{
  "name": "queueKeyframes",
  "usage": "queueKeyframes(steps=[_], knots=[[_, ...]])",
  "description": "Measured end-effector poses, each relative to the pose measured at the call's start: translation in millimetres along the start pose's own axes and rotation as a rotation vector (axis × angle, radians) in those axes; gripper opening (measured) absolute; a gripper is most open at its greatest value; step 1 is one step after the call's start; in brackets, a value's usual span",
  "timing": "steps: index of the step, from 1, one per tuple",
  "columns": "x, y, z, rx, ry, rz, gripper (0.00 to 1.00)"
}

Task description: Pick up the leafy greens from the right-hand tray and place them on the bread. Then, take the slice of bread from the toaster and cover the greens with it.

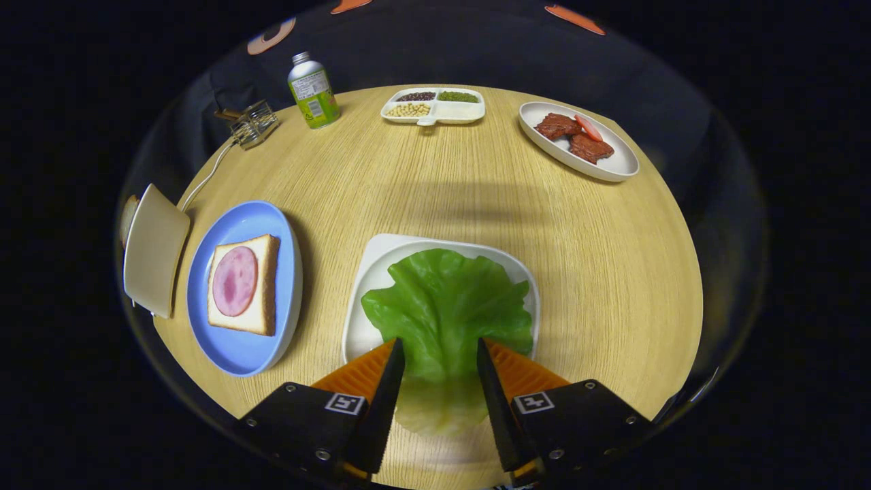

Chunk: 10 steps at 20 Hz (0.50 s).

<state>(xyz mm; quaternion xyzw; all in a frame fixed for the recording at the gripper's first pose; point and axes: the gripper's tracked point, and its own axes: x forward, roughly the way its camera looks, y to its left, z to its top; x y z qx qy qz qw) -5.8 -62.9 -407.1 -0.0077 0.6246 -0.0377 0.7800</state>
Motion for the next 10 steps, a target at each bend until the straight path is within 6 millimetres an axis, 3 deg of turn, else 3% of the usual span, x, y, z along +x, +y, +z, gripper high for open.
queueKeyframes(steps=[6,10], knots=[[2.9,-10.7,5.5,0.039,-0.056,-0.02,0.25],[3.5,-6.5,8.0,-0.011,-0.099,-0.021,0.1]])
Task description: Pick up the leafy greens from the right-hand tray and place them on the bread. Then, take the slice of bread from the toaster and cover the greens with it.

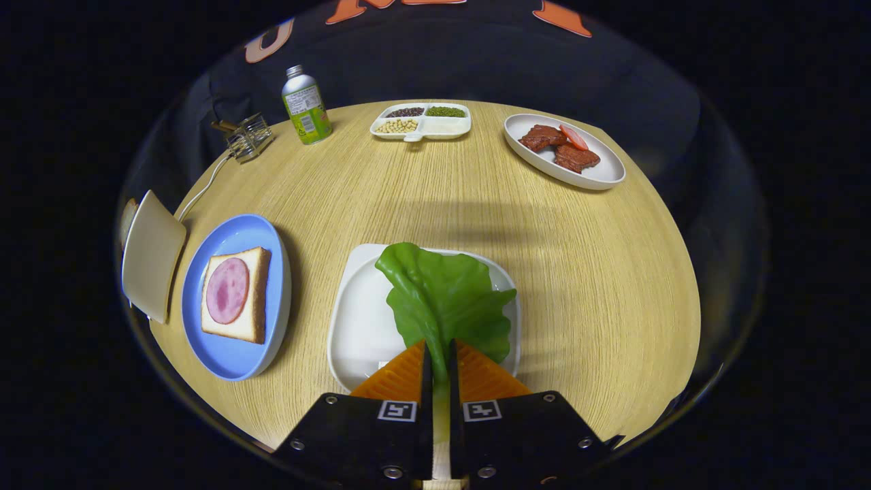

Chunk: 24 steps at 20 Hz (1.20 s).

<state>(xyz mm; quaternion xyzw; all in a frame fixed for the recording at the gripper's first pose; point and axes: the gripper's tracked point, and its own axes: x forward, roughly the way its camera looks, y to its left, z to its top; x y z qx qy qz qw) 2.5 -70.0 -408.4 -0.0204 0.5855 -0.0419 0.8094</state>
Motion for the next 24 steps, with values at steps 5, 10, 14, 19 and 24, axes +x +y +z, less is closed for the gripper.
queueKeyframes(steps=[5,10,14,19,24], knots=[[-0.4,0.4,0.2,0.005,-0.007,-0.02,0.05],[-5.7,6.4,5.6,0.043,-0.011,-0.012,0.04],[-25.3,19.0,19.0,0.074,-0.052,0.034,0.04],[-55.4,45.9,36.2,0.037,-0.109,0.082,0.04],[-63.4,79.5,47.2,-0.002,-0.128,0.117,0.04]])
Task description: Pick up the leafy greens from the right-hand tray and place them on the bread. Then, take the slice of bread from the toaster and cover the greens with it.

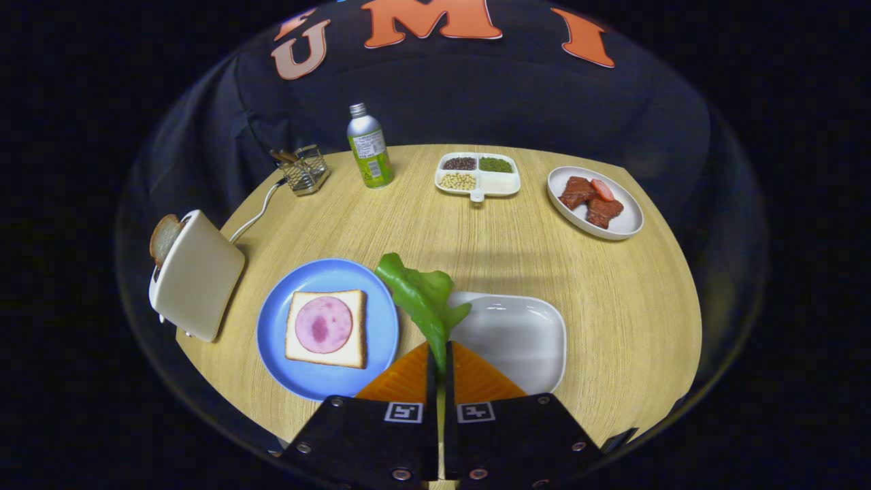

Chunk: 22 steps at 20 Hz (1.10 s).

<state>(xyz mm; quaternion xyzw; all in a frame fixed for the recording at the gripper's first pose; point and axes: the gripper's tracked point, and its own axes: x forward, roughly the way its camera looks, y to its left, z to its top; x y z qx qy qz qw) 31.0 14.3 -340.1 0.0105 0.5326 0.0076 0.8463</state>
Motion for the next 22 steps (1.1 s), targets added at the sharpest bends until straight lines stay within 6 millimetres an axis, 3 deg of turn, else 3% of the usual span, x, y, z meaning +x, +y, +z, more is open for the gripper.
queueKeyframes(steps=[13,22], knots=[[22.5,83.0,6.9,-0.055,0.01,0.086,0.04],[46.9,118.0,-6.4,-0.093,0.053,0.085,0.05]])
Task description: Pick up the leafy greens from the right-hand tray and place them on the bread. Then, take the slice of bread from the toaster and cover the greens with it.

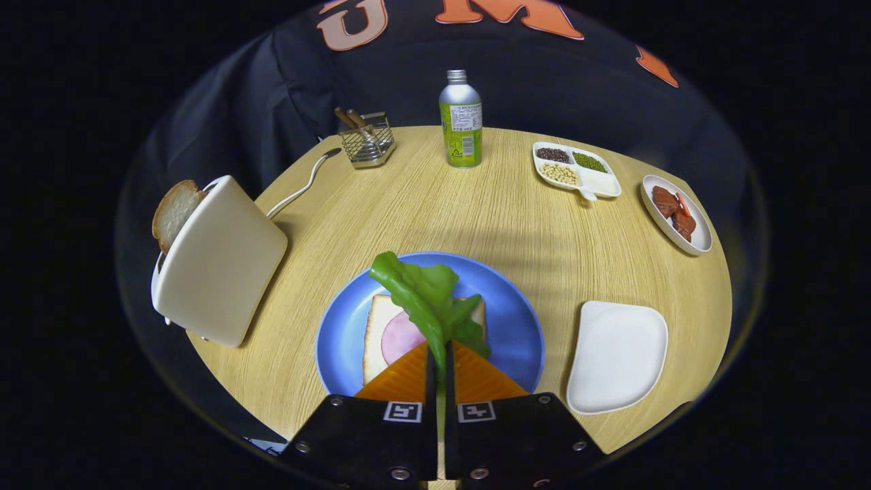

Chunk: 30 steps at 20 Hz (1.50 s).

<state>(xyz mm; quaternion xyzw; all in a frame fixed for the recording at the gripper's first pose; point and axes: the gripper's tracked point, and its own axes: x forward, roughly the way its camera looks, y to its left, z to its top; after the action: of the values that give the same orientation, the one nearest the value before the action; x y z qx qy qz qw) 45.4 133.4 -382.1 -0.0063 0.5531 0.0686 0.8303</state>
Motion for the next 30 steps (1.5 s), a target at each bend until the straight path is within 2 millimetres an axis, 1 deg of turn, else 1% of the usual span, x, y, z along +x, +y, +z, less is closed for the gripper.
queueKeyframes(steps=[3,5,6,7,9,12,15,17,19,20,21,22,24,28,30], knots=[[8.3,2.0,-2.7,-0.037,0.011,-0.031,0.06],[9.5,9.9,-6.6,-0.048,0.028,-0.014,0.07],[10.0,13.7,-5.5,-0.032,0.032,0.004,0.11],[11.0,15.9,-2.0,-0.014,0.022,0.019,0.12],[13.2,6.6,5.1,-0.011,-0.002,-0.016,0.13],[15.9,10.0,1.9,-0.023,0.014,-0.021,0.17],[17.3,0.8,1.3,-0.03,0.029,-0.067,0.18],[14.2,-0.5,0.4,-0.033,0.04,-0.073,0.2],[10.8,6.2,0.1,-0.029,0.048,-0.047,0.25],[8.6,8.9,0.6,-0.034,0.05,-0.038,0.33],[6.5,9.7,2.9,-0.045,0.046,-0.043,0.36],[4.9,9.5,6.4,-0.055,0.034,-0.049,0.41],[0.3,15.9,11.6,-0.055,0.027,-0.037,0.46],[-18.8,36.5,29.7,-0.052,0.003,0.002,0.47],[-31.3,51.5,38.7,-0.052,-0.009,0.032,0.49]])
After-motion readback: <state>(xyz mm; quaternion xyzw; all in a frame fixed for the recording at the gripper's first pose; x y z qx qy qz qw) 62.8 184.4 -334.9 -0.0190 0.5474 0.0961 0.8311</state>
